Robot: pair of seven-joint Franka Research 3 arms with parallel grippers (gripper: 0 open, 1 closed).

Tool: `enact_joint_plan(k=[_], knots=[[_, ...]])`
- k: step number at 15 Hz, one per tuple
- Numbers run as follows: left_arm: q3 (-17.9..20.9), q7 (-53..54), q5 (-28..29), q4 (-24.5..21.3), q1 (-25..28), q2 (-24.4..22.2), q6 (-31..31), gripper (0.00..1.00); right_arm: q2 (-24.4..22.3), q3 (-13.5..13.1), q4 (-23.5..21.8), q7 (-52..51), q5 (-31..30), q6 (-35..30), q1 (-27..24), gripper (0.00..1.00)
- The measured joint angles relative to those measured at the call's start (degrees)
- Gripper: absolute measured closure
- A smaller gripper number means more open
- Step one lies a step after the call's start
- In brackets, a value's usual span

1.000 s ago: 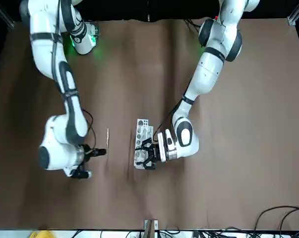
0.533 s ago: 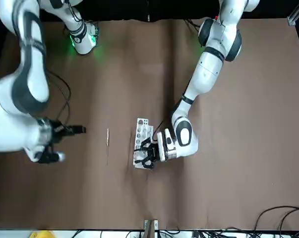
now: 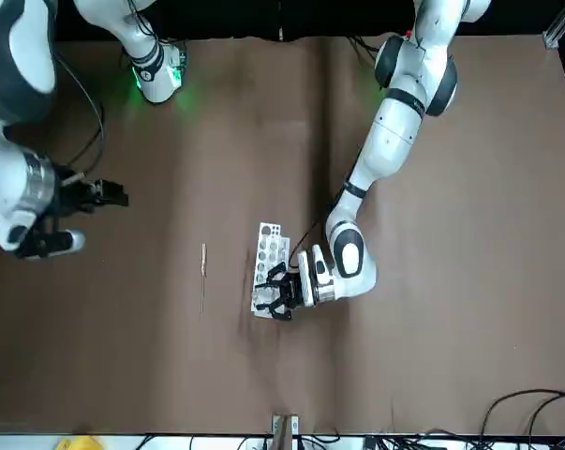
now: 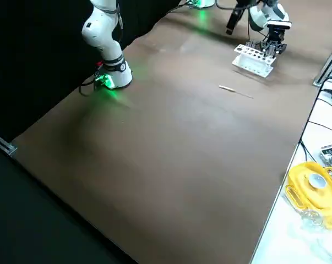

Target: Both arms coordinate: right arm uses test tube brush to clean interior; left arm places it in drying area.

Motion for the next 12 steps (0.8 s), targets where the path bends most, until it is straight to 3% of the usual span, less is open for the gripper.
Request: enact_joint_plan(k=[3, 6, 8, 12], knots=[[0.0, 0.04, 0.0, 0.48, -0.12, 0.0, -0.01, 0.48, -2.98, 1.83, -0.06, 3.37, -3.68, -1.16, -0.43, 0.0], [0.0, 0.04, -0.08, 1.16, -0.62, 0.0, -0.01, 0.46, -6.26, 10.12, -0.28, 3.79, -9.59, -1.46, -5.82, 0.0], [0.0, 0.05, -0.88, 1.21, -0.88, 0.0, -0.01, 0.44, -9.35, 14.15, -1.19, 3.69, -11.99, -1.92, -8.22, 0.0], [0.01, 0.05, -1.11, 1.22, -1.05, 0.19, 0.0, 0.41, -15.76, 15.22, -5.86, 0.23, -13.24, -1.99, -8.78, 0.0]])
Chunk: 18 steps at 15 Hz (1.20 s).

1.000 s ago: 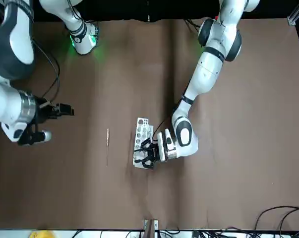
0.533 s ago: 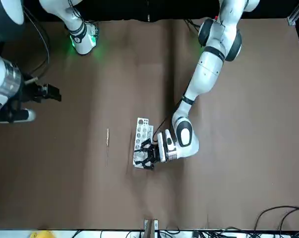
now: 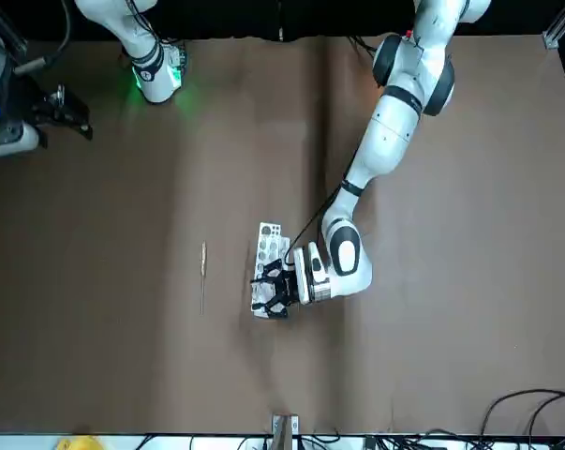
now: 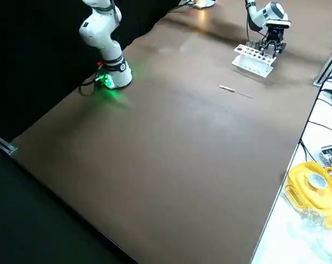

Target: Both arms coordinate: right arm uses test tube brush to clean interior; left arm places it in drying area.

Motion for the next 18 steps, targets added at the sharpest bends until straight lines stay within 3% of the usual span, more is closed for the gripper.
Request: enact_joint_plan(k=[5, 7, 8, 10, 15, 18], knots=[[0.0, 0.19, -0.08, 0.06, -0.22, 0.59, 0.01, 0.44, -2.69, 0.6, -5.07, -1.2, -2.43, 3.41, 0.24, 0.0], [0.06, 0.29, -0.12, 0.1, -0.22, 0.77, 0.02, 0.46, -5.13, 0.91, -9.67, -1.24, -3.35, 7.08, 0.31, 0.0], [0.1, 0.34, -0.12, 0.12, -0.22, 0.84, 0.03, 0.46, -7.89, 0.91, -14.32, -1.85, -3.79, 10.02, 0.22, 0.0], [0.13, 0.37, -0.12, 0.14, -0.22, 0.85, 0.03, 0.47, -9.68, 0.81, -16.97, -2.74, -4.01, 11.06, -0.08, 0.0], [0.33, 0.42, -0.13, 0.17, -0.22, 0.86, 0.05, 0.58, -10.24, 0.74, -17.83, -3.0, -4.03, 11.44, -0.35, 0.0], [0.46, 0.42, -0.13, 0.18, -0.21, 0.87, 0.06, 0.59, -10.18, 0.69, -17.93, -3.06, -4.02, 11.74, -1.3, 0.0]])
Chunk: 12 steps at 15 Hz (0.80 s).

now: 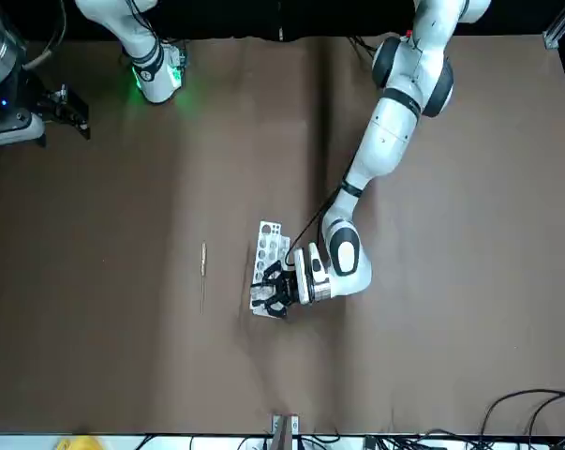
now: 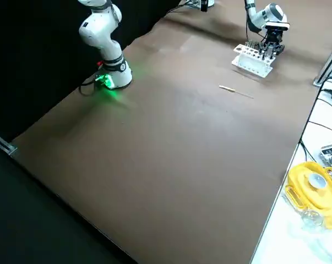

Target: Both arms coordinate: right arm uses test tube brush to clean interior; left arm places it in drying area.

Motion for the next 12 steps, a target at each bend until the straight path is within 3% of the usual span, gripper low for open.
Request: enact_joint_plan(k=[6, 12], knots=[[0.15, 0.0, -0.01, 0.01, 0.0, 0.01, 0.03, 0.69, 0.99, 0.0, -0.46, -0.15, 0.01, 0.25, -1.03, 0.0], [0.19, 0.01, -0.02, 0.04, 0.01, 0.01, 0.04, 0.71, 0.99, -0.01, -0.46, -0.23, -0.01, 0.22, -2.09, 0.0]])
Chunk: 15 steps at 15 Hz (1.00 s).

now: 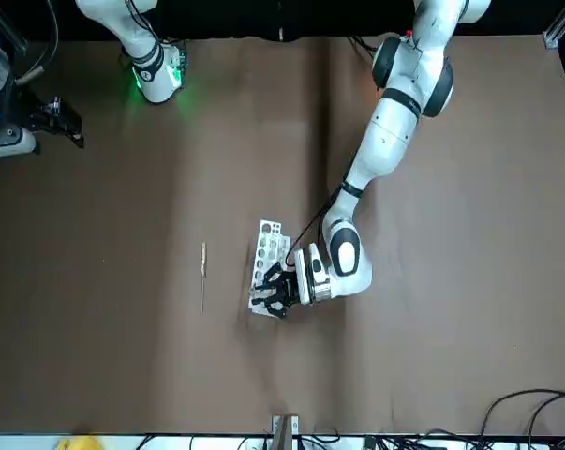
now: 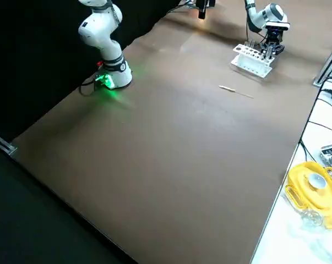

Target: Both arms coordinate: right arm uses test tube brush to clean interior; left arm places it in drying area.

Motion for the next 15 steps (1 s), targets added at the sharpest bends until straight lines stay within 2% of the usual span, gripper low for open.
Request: enact_joint_plan(k=[15], knots=[[0.15, 0.0, 0.0, 1.06, 0.27, 0.0, 0.02, 0.77, -0.01, -0.01, 0.0, 0.1, 0.1, 0.22, -1.01, 0.0]])
